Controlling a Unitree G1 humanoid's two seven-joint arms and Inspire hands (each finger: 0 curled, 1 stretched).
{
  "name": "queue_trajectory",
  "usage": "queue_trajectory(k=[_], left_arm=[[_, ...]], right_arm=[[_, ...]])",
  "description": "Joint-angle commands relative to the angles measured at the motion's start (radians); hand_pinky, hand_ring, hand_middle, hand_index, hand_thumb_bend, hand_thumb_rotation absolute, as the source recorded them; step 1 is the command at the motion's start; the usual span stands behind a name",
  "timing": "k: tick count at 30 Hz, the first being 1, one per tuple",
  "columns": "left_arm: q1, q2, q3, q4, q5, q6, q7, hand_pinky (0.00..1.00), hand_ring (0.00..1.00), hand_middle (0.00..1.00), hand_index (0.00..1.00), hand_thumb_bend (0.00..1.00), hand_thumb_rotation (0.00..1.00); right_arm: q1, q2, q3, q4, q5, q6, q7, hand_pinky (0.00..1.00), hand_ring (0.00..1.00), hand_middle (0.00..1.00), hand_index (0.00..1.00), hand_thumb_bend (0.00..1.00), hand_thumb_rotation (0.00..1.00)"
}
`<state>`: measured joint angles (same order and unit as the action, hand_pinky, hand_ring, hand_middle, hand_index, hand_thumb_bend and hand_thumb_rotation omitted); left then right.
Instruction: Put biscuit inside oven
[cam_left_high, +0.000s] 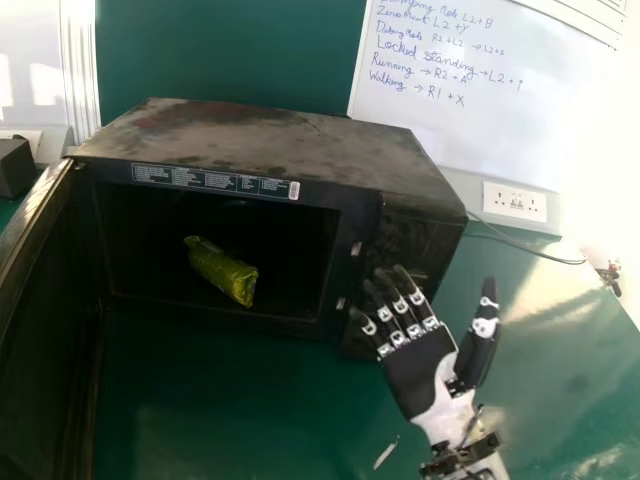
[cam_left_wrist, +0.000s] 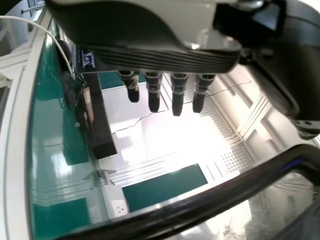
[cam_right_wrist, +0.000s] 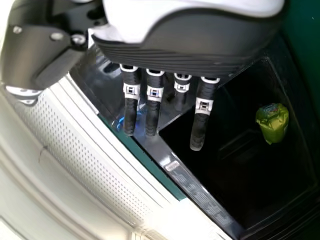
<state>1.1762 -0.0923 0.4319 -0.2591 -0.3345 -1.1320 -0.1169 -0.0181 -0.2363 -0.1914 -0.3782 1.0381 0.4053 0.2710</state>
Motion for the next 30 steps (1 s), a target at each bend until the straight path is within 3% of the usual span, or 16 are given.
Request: queue_trajectory(k=[1,12,25,30], left_arm=[[-0.021,-0.022,0.012,0.019,-0.012,-0.032,-0.002,1.0,1.0,1.0,1.0,0.79,1.0],[-0.087,0.01,0.056,0.129,0.004,-0.144,-0.013,1.0,1.0,1.0,1.0,0.8,1.0],[-0.122,0.007,0.098,0.155,0.027,-0.174,-0.002,1.0,1.0,1.0,1.0,0.83,1.0],[-0.135,0.034,0.083,0.18,0.011,-0.203,-0.014,1.0,1.0,1.0,0.99,0.83,1.0]], right_arm=[[-0.006,-0.016,-0.033,0.001,0.032,0.035,-0.016,0.58,0.76,0.77,0.72,0.97,0.43],[-0.036,-0.06,-0.14,0.074,0.119,0.15,-0.003,0.57,0.76,0.77,0.73,0.98,0.45],[0.009,-0.159,-0.237,0.108,0.119,0.22,0.09,0.55,0.75,0.77,0.73,0.98,0.51],[0.028,-0.204,-0.276,0.113,0.097,0.246,0.082,0.55,0.76,0.78,0.73,0.97,0.48]])
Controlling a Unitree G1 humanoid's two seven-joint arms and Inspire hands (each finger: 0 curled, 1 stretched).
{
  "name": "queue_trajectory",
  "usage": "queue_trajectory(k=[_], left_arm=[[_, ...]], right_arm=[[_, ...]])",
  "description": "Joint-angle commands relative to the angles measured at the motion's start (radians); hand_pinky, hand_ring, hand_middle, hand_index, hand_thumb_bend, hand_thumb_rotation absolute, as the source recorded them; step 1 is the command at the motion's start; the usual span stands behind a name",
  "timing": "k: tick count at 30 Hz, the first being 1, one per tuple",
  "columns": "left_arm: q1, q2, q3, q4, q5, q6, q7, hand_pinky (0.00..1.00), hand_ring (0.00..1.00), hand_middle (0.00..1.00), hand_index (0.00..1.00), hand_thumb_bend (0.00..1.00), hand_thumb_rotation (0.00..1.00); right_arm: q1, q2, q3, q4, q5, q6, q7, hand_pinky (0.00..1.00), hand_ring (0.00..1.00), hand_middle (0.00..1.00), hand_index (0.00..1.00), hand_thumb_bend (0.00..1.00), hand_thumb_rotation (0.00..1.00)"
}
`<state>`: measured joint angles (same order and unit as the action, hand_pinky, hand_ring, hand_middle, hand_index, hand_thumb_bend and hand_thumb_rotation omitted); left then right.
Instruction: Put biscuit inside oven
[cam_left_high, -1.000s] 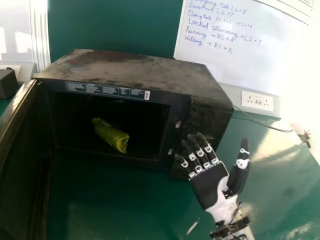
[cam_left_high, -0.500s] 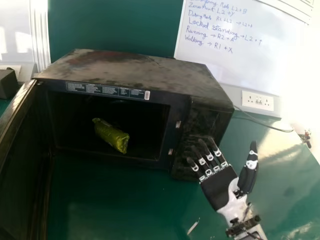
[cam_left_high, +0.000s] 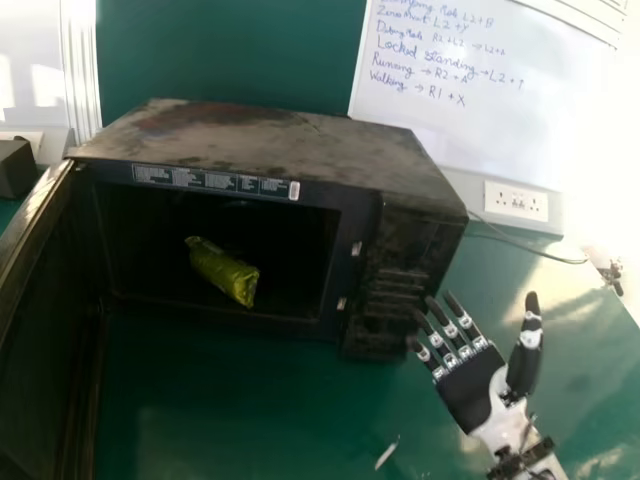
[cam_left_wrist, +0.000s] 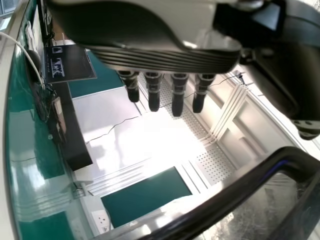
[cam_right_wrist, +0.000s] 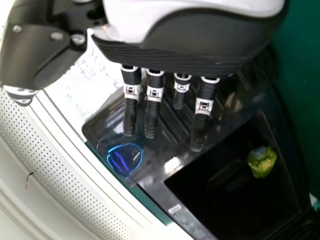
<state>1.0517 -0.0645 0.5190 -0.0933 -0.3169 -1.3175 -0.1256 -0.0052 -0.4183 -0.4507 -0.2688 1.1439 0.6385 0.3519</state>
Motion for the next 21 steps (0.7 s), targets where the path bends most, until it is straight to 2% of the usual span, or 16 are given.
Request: queue_trajectory(k=[1,8,12,17,21], left_arm=[[-0.016,0.009,-0.002,0.019,-0.006,-0.02,-0.006,1.0,1.0,1.0,0.98,0.83,1.0],[-0.022,-0.002,0.023,0.01,0.013,0.002,0.005,1.0,0.98,0.98,0.98,0.83,1.0],[-0.034,0.005,0.027,0.022,0.018,-0.008,0.004,1.0,0.99,0.98,0.98,0.81,1.0],[-0.036,0.023,-0.005,0.016,0.022,-0.035,-0.012,1.0,1.0,1.0,1.0,0.81,1.0],[-0.051,0.023,0.012,0.021,0.051,-0.062,-0.02,1.0,1.0,1.0,1.0,0.82,1.0]], right_arm=[[0.021,-0.033,-0.023,0.002,-0.015,0.017,-0.001,0.55,0.76,0.78,0.73,0.97,0.48],[0.092,-0.113,-0.062,-0.035,-0.078,0.031,0.018,0.53,0.76,0.78,0.72,1.0,0.55],[0.099,-0.132,-0.079,-0.02,-0.121,0.012,0.052,0.53,0.75,0.78,0.72,1.0,0.56],[0.098,-0.138,-0.102,0.005,-0.15,0.012,0.059,0.53,0.74,0.78,0.71,0.98,0.48],[0.104,-0.139,-0.124,0.015,-0.159,0.018,0.054,0.53,0.73,0.78,0.71,0.98,0.48]])
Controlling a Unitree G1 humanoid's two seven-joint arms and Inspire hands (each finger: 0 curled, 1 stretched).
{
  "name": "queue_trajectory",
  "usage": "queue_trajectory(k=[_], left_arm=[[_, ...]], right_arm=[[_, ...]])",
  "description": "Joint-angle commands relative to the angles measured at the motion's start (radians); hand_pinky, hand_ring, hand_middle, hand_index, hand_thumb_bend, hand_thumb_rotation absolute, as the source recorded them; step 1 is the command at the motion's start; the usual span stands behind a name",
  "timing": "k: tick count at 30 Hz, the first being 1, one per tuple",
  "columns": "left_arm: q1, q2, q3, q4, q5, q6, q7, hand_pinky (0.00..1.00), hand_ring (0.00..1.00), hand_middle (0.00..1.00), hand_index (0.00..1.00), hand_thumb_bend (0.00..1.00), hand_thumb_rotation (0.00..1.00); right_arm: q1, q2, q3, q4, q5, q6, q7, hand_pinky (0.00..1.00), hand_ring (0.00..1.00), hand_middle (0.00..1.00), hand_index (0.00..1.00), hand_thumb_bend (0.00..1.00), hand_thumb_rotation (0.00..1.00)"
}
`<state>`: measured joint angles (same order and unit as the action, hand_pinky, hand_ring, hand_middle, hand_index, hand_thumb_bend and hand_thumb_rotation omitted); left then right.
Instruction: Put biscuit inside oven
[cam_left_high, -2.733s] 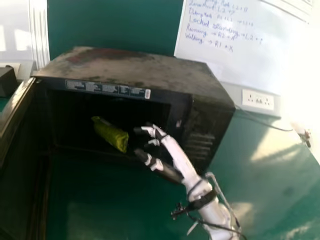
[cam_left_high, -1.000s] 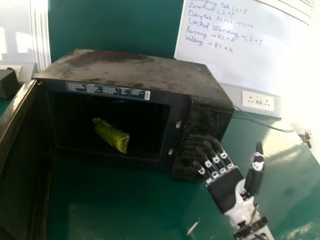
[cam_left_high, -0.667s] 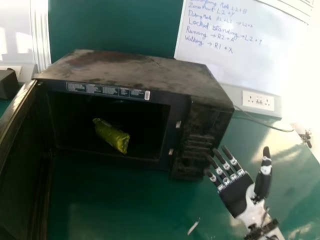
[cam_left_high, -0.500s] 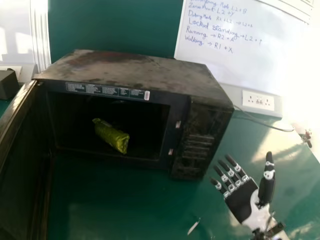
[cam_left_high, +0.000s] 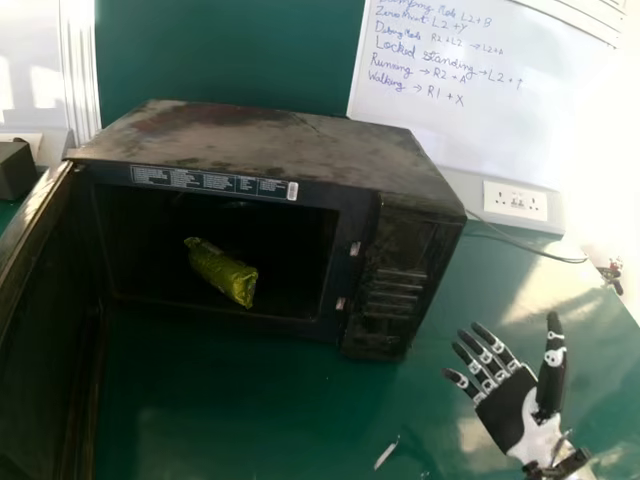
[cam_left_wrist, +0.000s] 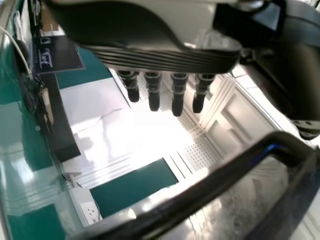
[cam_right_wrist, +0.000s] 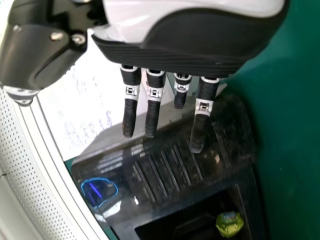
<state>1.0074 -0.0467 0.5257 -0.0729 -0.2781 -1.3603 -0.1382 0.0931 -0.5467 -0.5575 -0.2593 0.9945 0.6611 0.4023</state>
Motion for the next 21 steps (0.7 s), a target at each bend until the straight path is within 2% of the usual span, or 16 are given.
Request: queue_trajectory(k=[1,10,16,21], left_arm=[[-0.015,0.004,0.015,0.005,0.022,-0.028,-0.007,1.0,1.0,1.0,1.0,0.82,1.0],[-0.073,0.004,0.102,0.068,0.11,-0.122,-0.013,1.0,1.0,1.0,0.99,0.82,1.0],[-0.033,0.007,0.051,0.02,0.122,-0.09,-0.009,1.0,1.0,1.0,0.98,0.83,0.98],[-0.034,-0.016,0.067,-0.011,0.161,-0.09,-0.01,1.0,1.0,1.0,0.96,0.83,0.98]], right_arm=[[0.007,-0.011,-0.02,0.009,-0.014,-0.007,0.008,0.53,0.73,0.77,0.71,0.98,0.48],[0.009,0.006,-0.017,0.019,-0.049,-0.018,0.027,0.55,0.71,0.74,0.69,1.0,0.47],[0.004,0.013,-0.015,0.023,-0.047,-0.006,0.018,0.57,0.74,0.77,0.68,1.0,0.43],[0.003,0.017,-0.013,0.021,-0.048,-0.003,0.01,0.6,0.74,0.78,0.68,1.0,0.43]])
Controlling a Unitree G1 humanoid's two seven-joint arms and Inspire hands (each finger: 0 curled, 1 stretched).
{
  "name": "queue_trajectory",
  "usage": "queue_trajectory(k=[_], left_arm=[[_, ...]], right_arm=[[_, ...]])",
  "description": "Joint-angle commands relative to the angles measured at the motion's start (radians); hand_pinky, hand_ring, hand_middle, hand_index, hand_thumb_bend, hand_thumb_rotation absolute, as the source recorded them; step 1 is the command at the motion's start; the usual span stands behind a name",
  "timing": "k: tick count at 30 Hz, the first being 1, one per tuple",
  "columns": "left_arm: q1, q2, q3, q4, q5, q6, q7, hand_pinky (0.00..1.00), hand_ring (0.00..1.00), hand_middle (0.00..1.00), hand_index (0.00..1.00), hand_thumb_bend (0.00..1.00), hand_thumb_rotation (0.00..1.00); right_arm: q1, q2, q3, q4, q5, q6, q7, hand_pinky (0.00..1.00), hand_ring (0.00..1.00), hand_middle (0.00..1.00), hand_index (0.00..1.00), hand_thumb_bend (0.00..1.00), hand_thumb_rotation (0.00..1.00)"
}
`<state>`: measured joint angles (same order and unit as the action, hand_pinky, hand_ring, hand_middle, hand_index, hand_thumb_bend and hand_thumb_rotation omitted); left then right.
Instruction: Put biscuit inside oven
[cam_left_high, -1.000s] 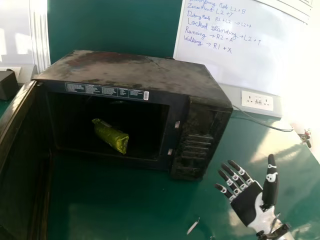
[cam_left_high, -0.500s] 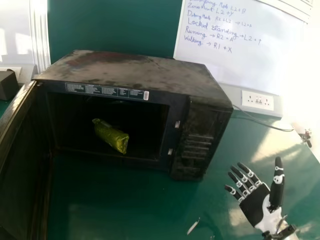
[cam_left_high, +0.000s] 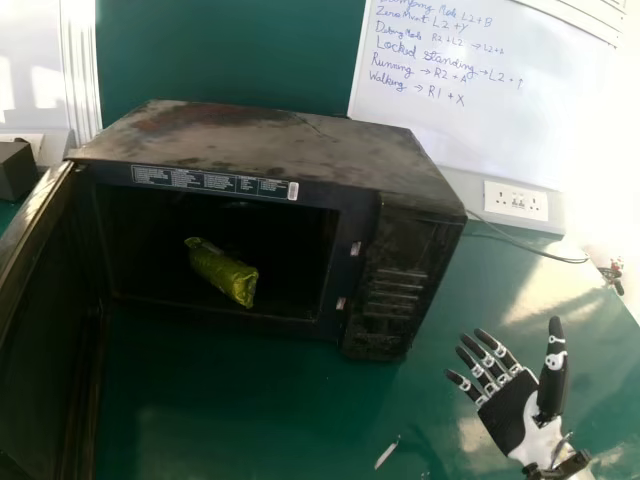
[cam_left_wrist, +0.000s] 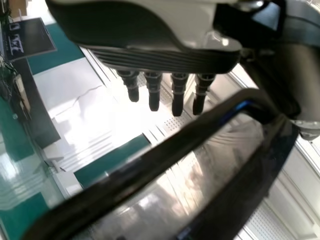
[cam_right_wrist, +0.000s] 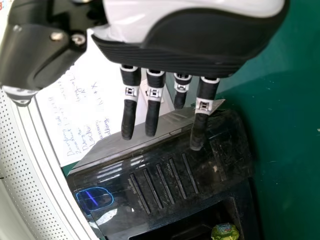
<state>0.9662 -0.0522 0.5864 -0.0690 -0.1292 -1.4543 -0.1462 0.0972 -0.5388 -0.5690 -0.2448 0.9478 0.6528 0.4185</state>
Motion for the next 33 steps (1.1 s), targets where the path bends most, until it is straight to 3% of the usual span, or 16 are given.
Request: queue_trajectory(k=[1,16,20,25,33], left_arm=[[0.003,-0.019,0.021,-0.019,0.028,0.0,-0.003,1.0,1.0,1.0,0.96,0.83,0.98],[-0.068,-0.068,0.159,-0.024,0.167,-0.045,0.011,1.0,1.0,1.0,0.96,0.84,0.98],[-0.05,-0.068,0.164,-0.053,0.202,-0.009,0.008,1.0,1.0,1.0,0.95,0.84,0.97],[-0.012,-0.055,0.143,-0.094,0.223,0.029,0.005,1.0,1.0,1.0,0.96,0.83,0.98],[-0.01,-0.065,0.199,-0.165,0.322,0.073,0.0,1.0,1.0,1.0,0.95,0.84,0.98]], right_arm=[[-0.001,0.01,-0.001,0.006,-0.001,0.005,-0.006,0.61,0.75,0.78,0.68,1.0,0.43],[-0.002,0.016,0.002,0.008,-0.001,0.012,-0.005,0.63,0.74,0.78,0.68,0.99,0.44],[-0.004,0.019,0.007,0.009,-0.005,0.006,0.002,0.63,0.77,0.79,0.68,1.0,0.48],[-0.004,0.024,0.008,0.006,0.001,0.011,-0.005,0.66,0.79,0.83,0.73,1.0,0.45],[-0.01,0.031,0.016,0.013,-0.012,0.007,-0.008,0.72,0.85,0.87,0.76,0.99,0.51]])
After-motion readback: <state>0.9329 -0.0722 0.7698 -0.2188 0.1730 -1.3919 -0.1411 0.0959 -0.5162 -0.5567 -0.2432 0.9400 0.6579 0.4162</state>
